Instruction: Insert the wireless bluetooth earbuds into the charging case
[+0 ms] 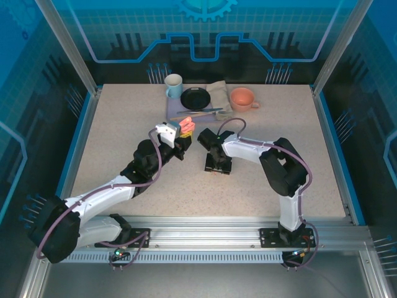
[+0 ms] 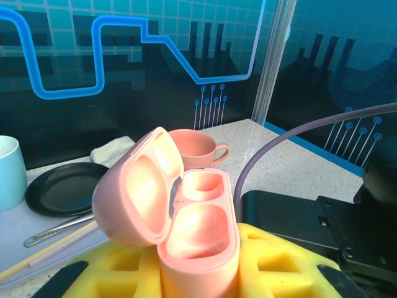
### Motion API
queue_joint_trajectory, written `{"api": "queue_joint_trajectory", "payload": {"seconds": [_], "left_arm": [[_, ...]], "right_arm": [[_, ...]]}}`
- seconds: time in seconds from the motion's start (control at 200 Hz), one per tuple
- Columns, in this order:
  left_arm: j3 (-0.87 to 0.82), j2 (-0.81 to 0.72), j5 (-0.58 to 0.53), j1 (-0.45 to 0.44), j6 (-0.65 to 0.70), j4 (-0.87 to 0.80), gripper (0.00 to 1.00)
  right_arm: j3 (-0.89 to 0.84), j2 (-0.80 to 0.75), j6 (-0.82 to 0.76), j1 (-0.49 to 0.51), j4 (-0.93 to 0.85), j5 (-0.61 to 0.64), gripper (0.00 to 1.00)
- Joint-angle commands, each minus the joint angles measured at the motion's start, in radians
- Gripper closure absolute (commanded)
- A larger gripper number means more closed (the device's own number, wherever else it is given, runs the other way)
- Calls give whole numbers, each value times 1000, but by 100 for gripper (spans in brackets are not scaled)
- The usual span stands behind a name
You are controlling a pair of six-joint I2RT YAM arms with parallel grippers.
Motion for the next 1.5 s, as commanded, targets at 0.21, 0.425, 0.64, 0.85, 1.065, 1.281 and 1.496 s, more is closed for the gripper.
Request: {"api": "queue_joint_trajectory", "payload": {"seconds": [0.21, 0.425, 0.64, 0.85, 1.065, 1.281, 1.496], "left_arm": [[-14, -2, -14, 10, 0, 56, 100], [-14, -2, -12, 9, -1, 55, 100], [-13, -1, -11, 9, -6, 58, 100], [-12, -3, -11, 10, -5, 55, 100], [-10, -3, -8, 9, -5, 52, 100], [-4, -4, -4, 10, -5, 42, 100], [-3, -10, 3, 9, -5, 21, 100]], "right_arm": [[23, 39, 20, 12, -10, 8, 55], [36, 55, 8, 11, -16, 22, 58], [50, 63, 0, 12, -22, 27, 62], [57, 70, -8, 12, -28, 30, 65], [54, 75, -16, 8, -25, 31, 73], [41, 39, -18, 5, -20, 42, 78], [-12, -58, -19, 2, -3, 76, 80]]}}
